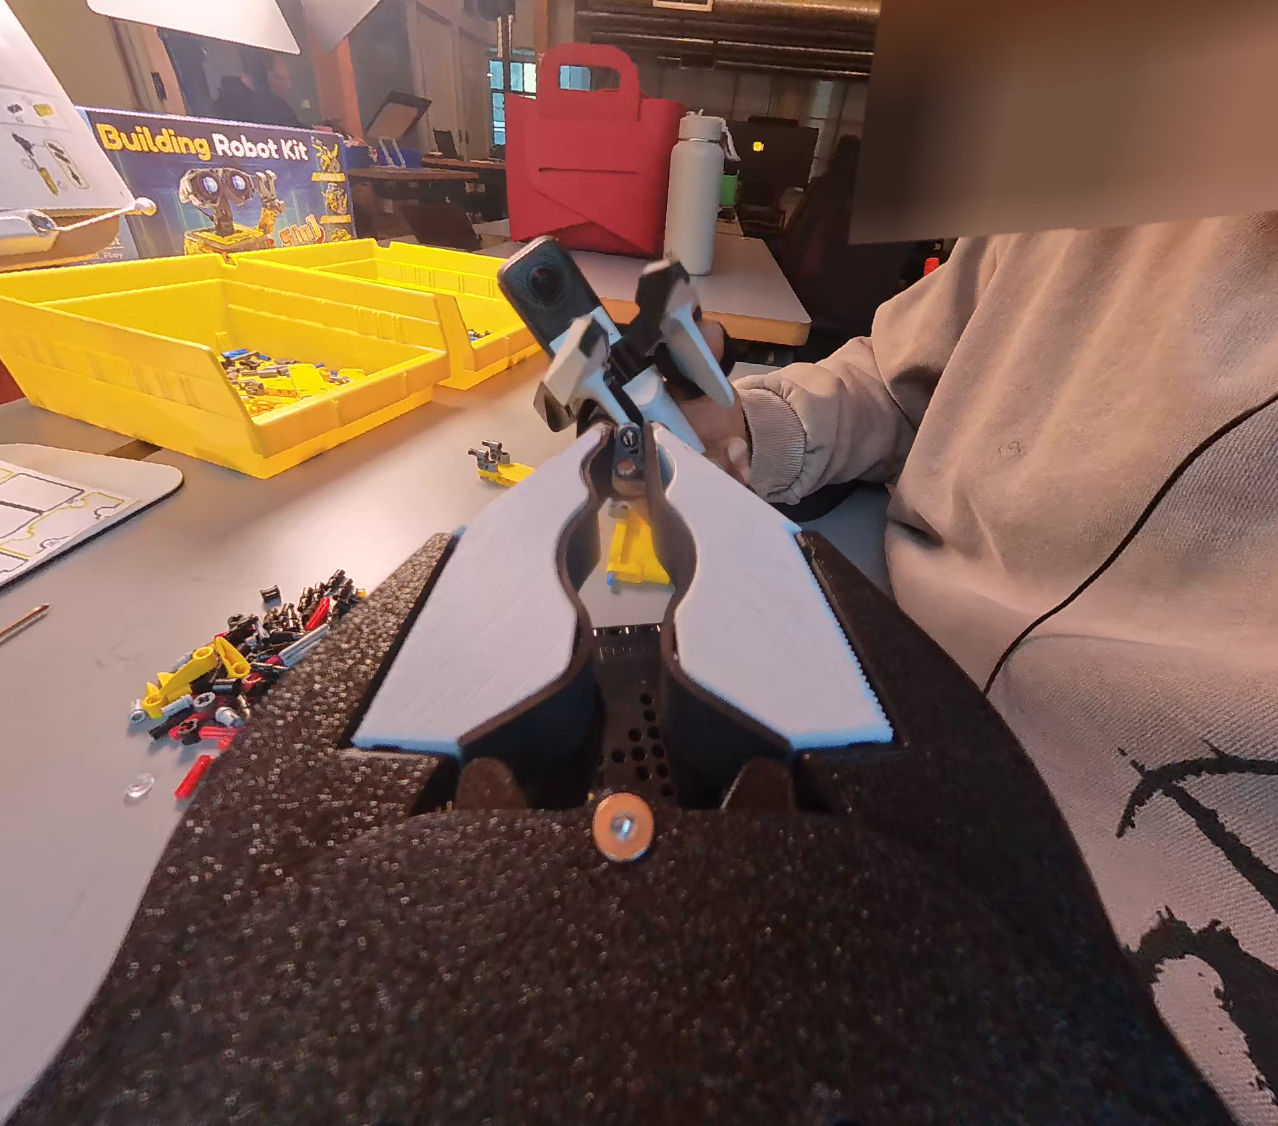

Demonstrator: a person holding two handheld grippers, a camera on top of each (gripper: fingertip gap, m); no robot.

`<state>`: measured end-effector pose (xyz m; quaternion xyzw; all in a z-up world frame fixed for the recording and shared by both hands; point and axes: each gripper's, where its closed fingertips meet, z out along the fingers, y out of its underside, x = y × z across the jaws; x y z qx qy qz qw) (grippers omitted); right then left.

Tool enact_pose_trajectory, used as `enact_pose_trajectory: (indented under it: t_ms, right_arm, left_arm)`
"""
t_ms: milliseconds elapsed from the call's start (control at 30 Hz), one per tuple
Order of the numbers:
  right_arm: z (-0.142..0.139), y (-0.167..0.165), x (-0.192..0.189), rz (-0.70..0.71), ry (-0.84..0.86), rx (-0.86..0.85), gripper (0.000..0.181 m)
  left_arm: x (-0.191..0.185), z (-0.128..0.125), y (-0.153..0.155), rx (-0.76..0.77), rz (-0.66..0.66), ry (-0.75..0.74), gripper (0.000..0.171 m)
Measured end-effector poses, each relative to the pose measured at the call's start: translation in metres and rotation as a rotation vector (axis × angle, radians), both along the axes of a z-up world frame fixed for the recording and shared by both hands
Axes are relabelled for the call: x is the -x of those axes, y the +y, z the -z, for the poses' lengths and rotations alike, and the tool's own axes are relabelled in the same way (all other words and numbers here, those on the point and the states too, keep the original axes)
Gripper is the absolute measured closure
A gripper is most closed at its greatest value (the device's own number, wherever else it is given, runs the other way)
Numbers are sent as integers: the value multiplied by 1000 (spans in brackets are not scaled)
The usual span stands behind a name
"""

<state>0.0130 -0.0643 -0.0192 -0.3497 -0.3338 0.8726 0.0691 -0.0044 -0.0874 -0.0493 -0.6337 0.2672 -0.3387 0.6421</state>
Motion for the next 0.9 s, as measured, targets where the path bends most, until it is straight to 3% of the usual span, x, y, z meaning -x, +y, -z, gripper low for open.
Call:
enact_pose_trajectory:
  t_ms: [167, 267, 400, 567, 767, 900]
  right_arm:
    - [34, -24, 21, 109, -152, -394, 143]
    - [42, -35, 27, 109, -207, -466, 143]
    - [48, -45, 25, 57, -221, -488, 164]
    - [51, -30, 24, 124, -223, -556, 174]
    - [68, -20, 27, 292, -216, -907, 174]
    - [69, -27, 27, 342, -169, -1048, 174]
  left_arm:
    - [0, -5, -2, -61, -25, 25, 165]
    - [-3, -2, -2, -93, -39, 85, 165]
    - [-10, 6, -2, -110, -50, 165, 164]
    - [-6, 5, 0, -70, -47, 108, 154]
    - [-3, 9, 3, 75, 29, -28, 140]
    - [-10, 24, 1, 105, 52, 73, 155]
